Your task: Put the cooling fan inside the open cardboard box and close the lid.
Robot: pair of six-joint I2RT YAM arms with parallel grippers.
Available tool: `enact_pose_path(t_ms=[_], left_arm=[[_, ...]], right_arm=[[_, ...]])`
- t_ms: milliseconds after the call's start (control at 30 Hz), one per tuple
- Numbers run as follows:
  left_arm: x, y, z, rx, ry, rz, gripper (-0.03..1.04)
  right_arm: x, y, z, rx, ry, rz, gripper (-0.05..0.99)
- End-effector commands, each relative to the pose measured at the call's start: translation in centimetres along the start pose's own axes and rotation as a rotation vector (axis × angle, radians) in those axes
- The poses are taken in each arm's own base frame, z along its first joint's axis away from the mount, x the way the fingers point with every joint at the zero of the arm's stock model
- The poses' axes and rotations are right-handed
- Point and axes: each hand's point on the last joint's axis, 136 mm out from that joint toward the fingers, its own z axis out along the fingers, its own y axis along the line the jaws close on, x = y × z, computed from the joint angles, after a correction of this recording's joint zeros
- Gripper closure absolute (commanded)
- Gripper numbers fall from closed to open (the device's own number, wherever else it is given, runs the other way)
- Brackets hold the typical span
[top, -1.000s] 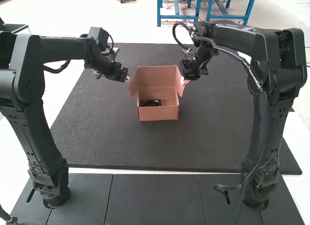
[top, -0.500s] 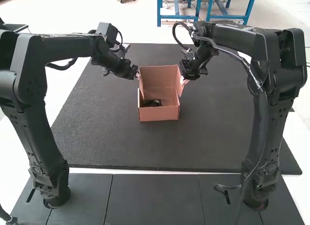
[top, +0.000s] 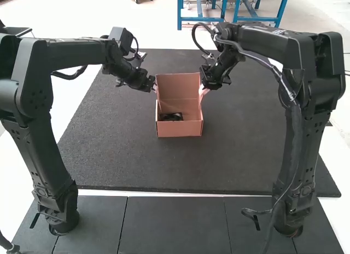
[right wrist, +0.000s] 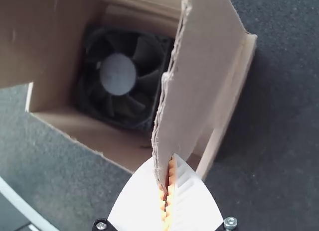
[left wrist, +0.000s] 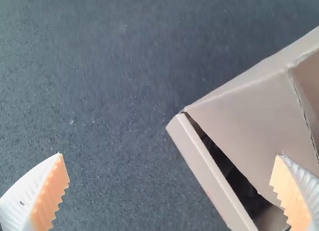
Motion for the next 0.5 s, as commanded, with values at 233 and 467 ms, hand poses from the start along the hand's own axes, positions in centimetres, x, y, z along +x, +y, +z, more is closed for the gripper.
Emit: enact_pose_path(t_ms=[233,467], left_arm=[[-0.3,1.1,-2.1,-0.006,0.009,0.024,0.06],[0.3,5.2,-3.3,-0.076,0.023,-0.024,0.06]], right_arm=[[2.7,-0.2,2.3,0.017,0.096,-0.036,0.95],[2.6,-1.2,3.1,0.054,0.101,-0.055,0.95]])
